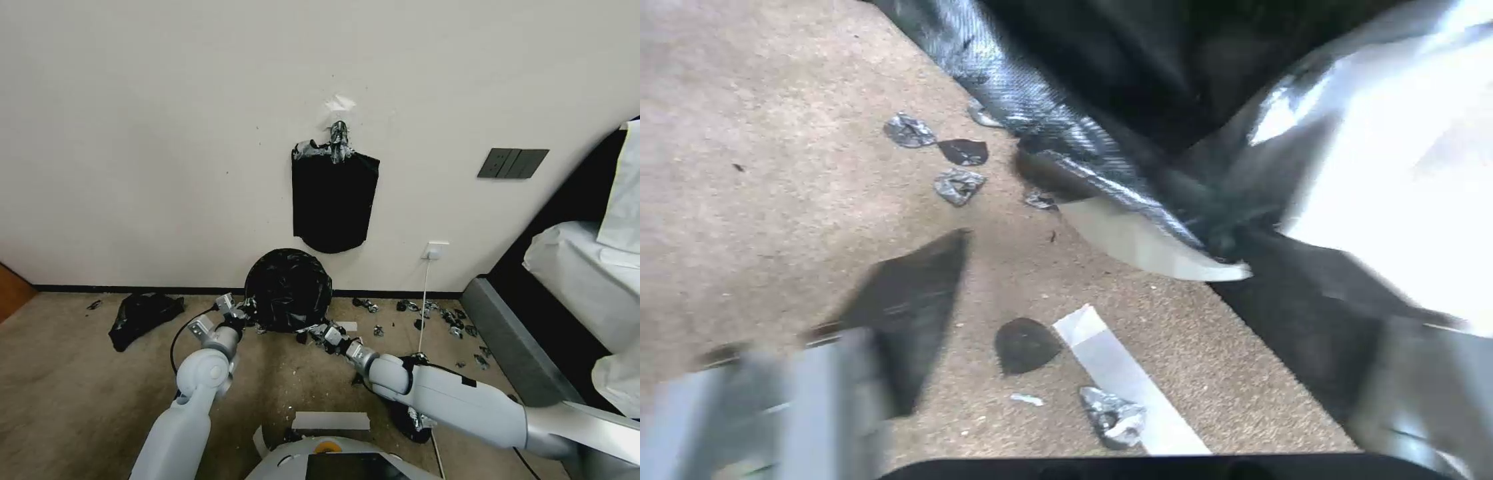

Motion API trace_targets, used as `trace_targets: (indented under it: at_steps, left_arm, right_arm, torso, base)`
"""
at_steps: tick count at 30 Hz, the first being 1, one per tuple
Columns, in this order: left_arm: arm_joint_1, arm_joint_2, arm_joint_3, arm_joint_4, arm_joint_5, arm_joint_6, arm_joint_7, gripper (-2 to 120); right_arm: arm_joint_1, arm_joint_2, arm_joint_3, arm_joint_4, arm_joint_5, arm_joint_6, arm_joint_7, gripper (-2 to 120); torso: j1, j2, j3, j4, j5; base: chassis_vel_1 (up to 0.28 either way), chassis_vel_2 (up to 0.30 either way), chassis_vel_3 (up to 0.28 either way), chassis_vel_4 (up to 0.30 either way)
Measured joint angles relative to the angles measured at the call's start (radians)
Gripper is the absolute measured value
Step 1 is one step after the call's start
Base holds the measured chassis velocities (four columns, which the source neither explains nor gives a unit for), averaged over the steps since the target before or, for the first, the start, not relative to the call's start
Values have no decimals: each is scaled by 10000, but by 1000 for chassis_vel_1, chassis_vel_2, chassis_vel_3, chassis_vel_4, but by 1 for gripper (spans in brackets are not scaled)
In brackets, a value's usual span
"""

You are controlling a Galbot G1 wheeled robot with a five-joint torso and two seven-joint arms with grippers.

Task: Place a trash bag onto the trash bin.

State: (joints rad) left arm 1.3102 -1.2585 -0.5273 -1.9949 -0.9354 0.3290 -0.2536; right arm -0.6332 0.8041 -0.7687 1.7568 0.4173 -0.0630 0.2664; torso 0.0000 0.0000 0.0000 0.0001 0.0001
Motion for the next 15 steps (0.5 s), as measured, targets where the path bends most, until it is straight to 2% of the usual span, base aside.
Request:
trace_targets:
  at_steps: [2, 3, 4, 8, 9, 10, 12, 13, 14, 15]
  left_arm:
    - [0, 0, 0, 0, 0, 0, 0, 1]
    - [-34, 9, -50, 82, 5, -33, -7, 1]
    - [-42, 30, -83, 105, 13, -51, -9, 1]
    - [-50, 71, -125, 120, 26, -99, -9, 1]
    - [-58, 100, -152, 134, 34, -130, -8, 1]
    - [-75, 132, -192, 206, 186, -200, -3, 1]
    - [-74, 138, -199, 219, 238, -221, -2, 1]
    - [-51, 150, -199, 219, 330, -246, 7, 1]
    - [-51, 150, -199, 219, 330, -246, 7, 1]
    - [-15, 155, -194, 216, 466, -272, 33, 1]
  right_arm:
    - [0, 0, 0, 0, 0, 0, 0, 85]
    - [-133, -225, 168, 200, 11, -56, 8, 96]
    - [-197, -386, 292, 312, 12, -146, 24, 99]
    - [-280, -694, 491, 537, 19, -343, 98, 100]
    - [-331, -942, 627, 721, 36, -457, 139, 96]
    - [-468, -1338, 851, 1058, 77, -588, 177, 85]
    - [-522, -1462, 933, 1189, 88, -612, 187, 82]
    - [-619, -1621, 1095, 1407, 103, -652, 208, 75]
    - [-619, -1621, 1095, 1407, 103, -652, 208, 75]
    - [-698, -1757, 1246, 1624, 124, -716, 229, 69]
  torso:
    - [0, 0, 0, 0, 0]
    - [0, 0, 0, 0, 0]
    - [0, 0, 0, 0, -1]
    - [0, 0, 0, 0, 1]
    - [0, 0, 0, -1, -1]
    - [0, 0, 0, -1, 1]
    - [0, 0, 0, 0, 0]
    - [0, 0, 0, -1, -1]
    - [0, 0, 0, -1, -1]
    - [0, 0, 0, -1, 1]
  base:
    - [0, 0, 0, 0]
    - [0, 0, 0, 0]
    - [0, 0, 0, 0]
    - [0, 0, 0, 0]
    - [0, 0, 0, 0]
    - [0, 0, 0, 0]
    - [0, 0, 0, 0]
    - [0, 0, 0, 0]
    - [0, 0, 0, 0]
    - [0, 0, 0, 0]
